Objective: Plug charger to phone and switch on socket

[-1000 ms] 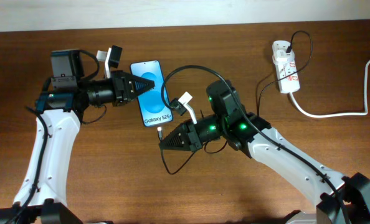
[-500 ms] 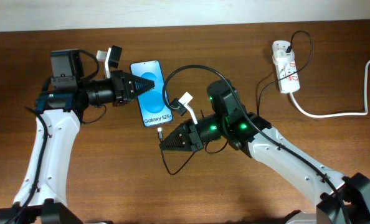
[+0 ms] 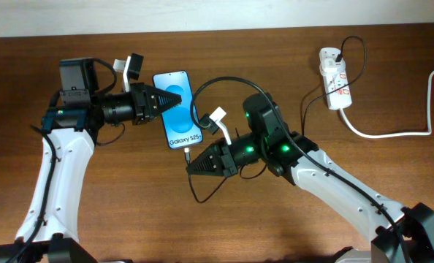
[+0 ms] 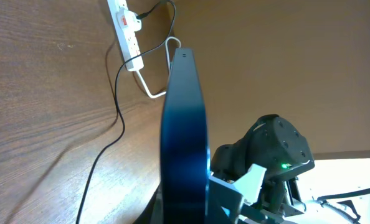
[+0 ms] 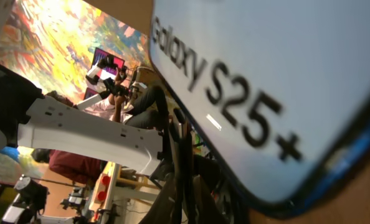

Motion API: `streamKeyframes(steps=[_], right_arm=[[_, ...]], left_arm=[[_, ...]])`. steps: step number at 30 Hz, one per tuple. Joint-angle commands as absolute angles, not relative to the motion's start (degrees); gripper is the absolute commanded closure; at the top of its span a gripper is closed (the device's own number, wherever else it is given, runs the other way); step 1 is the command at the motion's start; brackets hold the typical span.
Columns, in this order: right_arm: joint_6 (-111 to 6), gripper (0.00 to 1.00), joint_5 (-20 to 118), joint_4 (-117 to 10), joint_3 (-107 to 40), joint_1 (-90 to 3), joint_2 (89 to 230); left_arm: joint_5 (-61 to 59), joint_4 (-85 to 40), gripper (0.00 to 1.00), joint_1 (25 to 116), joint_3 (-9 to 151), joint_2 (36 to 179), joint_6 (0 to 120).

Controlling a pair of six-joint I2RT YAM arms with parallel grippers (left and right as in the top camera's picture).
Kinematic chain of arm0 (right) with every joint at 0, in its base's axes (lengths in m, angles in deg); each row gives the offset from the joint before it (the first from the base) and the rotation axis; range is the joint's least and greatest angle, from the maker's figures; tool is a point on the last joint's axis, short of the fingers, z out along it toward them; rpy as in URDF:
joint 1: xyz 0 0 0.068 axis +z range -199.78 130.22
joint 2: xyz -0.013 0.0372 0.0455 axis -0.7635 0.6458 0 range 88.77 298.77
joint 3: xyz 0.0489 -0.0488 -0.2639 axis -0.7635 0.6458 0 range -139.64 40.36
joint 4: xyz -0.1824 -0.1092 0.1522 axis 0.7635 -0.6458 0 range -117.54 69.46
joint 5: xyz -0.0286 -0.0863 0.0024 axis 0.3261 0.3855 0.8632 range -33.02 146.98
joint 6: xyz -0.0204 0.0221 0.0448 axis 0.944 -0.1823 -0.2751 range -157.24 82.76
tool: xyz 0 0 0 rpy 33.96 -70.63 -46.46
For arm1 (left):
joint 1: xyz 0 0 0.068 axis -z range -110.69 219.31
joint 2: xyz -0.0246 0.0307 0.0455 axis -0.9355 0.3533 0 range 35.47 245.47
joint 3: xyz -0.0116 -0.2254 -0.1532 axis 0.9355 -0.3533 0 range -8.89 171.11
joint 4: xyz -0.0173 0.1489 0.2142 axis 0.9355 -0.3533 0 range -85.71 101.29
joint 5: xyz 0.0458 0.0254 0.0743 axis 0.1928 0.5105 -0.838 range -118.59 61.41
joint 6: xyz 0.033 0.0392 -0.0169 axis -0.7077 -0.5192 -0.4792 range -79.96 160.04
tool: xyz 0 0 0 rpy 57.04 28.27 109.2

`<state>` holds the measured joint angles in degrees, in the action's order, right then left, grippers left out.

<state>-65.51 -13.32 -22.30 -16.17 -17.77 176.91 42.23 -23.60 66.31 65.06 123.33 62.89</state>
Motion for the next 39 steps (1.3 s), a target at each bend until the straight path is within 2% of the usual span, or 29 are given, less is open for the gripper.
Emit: streamKeyframes(steps=[1,39], right_arm=[[-64.6,0.96,-12.8,-21.6,-16.4,-17.9,177.3],[-69.3,0.96,-13.1,-23.1,-16.4,-19.3,177.3]], left_arm=[[45.2,-23.9,1.0,66.5,66.6,122.7,61.0],[45.2,-23.9,1.0,66.5,66.6,122.7,61.0]])
